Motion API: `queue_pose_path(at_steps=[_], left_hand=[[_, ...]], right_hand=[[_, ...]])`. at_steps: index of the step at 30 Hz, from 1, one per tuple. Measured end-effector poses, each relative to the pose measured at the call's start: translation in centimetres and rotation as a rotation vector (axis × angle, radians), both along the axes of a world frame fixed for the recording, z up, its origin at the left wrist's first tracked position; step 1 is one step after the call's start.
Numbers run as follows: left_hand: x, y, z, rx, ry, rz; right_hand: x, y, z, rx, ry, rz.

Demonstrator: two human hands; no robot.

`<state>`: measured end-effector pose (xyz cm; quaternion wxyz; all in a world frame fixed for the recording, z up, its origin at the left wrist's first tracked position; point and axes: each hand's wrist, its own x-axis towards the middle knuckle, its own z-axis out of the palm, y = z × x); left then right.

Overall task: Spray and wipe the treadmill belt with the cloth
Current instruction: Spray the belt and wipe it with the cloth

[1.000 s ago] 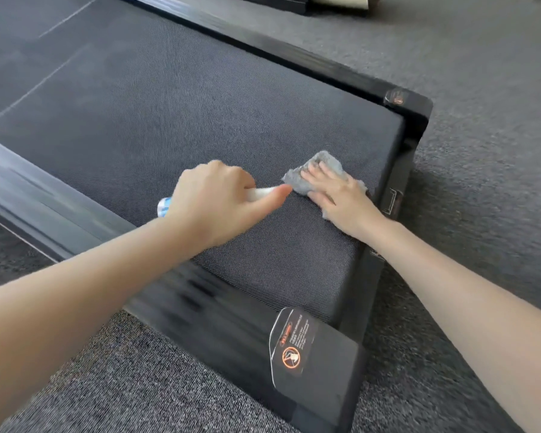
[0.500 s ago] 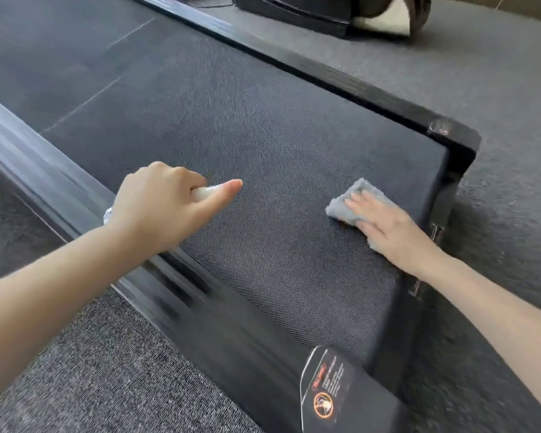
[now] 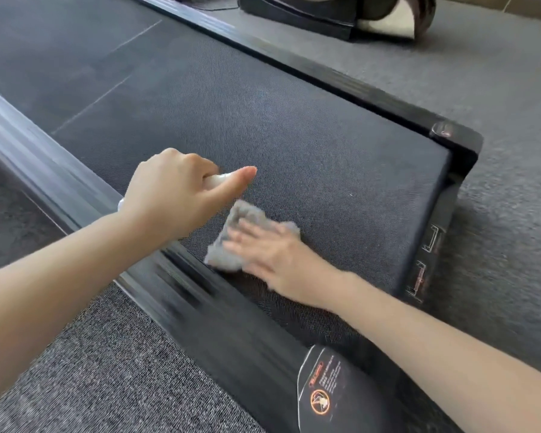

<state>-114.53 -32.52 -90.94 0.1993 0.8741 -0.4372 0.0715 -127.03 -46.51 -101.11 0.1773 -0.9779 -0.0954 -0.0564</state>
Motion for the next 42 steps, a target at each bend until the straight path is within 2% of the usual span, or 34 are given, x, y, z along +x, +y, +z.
queue_pose_path(at_steps=[3, 7, 12, 14, 17, 19, 22, 24, 26, 29, 31, 33, 36, 42], left_hand=[[0.3, 0.3, 0.0, -0.009, -0.002, -0.012], [0.7, 0.4, -0.6, -0.011, 0.03, -0.032], [0.0, 0.2, -1.2, -0.013, 0.045, -0.082], [-0.3, 0.3, -1.2, -0.016, 0.047, -0.101], [-0.6, 0.4, -1.1, -0.006, 0.048, -0.123], [-0.6, 0.3, -1.0, -0.01, 0.047, -0.12], [-0.8, -0.3, -0.7, -0.02, 0.064, -0.126], [-1.1, -0.9, -0.5, -0.033, 0.062, -0.142], [-1.5, -1.5, -0.4, -0.046, 0.055, -0.159], [-1.7, -2.2, -0.5, -0.039, 0.058, -0.196], [-1.6, -2.4, -0.6, -0.036, 0.062, -0.206], [-1.2, -2.4, -0.6, -0.037, 0.065, -0.213], [-0.6, -2.3, 0.0, -0.026, 0.078, -0.227], [0.0, -4.4, 1.9, -0.005, 0.053, -0.245]], right_hand=[[-6.0, -0.9, -1.5, -0.018, 0.027, 0.062], [-13.1, -3.8, -0.9, 0.012, 0.086, 0.029], [-14.2, -5.8, -1.2, -0.093, 0.033, 0.001], [-12.8, -7.3, -1.5, -0.033, 0.01, -0.096], [-9.5, -11.0, -1.3, 0.144, 0.015, -0.383], [-7.1, -12.4, -1.4, 0.193, 0.009, -0.577], [-5.1, -10.8, -1.3, 0.232, -0.004, -0.705], [-3.9, -8.0, -0.8, 0.269, 0.026, -0.642], [-2.6, -4.7, -0.7, 0.265, 0.029, -0.463], [-3.4, -0.7, -1.4, 0.145, 0.004, -0.192], [-6.0, -0.3, -2.0, 0.086, 0.003, -0.095], [-9.0, -1.3, -1.9, 0.073, 0.04, -0.099], [-11.7, -3.3, -1.2, 0.038, 0.076, -0.232], [-11.4, -4.3, -0.8, -0.08, 0.056, -0.367]])
